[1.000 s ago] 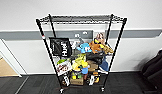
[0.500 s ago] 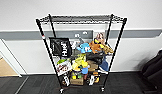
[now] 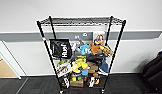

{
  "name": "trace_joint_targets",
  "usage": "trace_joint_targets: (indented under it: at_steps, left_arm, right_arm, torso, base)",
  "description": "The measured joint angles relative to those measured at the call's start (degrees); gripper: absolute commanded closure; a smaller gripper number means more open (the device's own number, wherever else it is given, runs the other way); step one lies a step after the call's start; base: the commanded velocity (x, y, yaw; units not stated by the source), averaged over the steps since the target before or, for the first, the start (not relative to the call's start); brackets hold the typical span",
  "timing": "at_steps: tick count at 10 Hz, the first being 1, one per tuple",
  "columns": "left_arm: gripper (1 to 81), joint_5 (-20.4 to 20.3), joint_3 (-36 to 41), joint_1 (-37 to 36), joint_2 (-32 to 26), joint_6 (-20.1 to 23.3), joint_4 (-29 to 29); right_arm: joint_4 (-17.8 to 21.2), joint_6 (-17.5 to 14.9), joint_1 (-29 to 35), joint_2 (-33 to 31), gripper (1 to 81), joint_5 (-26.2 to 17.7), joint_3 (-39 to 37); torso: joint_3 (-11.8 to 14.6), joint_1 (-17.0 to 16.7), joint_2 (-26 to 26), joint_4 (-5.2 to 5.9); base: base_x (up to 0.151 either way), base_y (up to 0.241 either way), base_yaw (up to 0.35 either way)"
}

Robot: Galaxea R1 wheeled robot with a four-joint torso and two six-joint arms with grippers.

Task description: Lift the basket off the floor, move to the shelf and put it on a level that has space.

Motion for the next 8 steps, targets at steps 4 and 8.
trace_joint_targets:
  at_steps: [4, 8]
  left_arm:
    - [1.0, -0.1, 5.1, -0.2, -5.6, -2.0, -0.4]
    - [1.0, 0.3, 5.6, -2.9, -6.4, -2.4, -2.3]
  right_arm:
    - [3.0, 0.2, 0.1, -2.4, 1.0, -0.1, 1.8]
    - [3.9, 0.3, 1.1, -3.2, 1.0, -0.2, 1.9]
  torso:
    - [0.0, 5.0, -7.9, 0.0]
    - [0.0, 9.9, -15.8, 0.0]
  base:
    - [0.0, 0.0, 0.0]
    - [0.0, 0.0, 0.0]
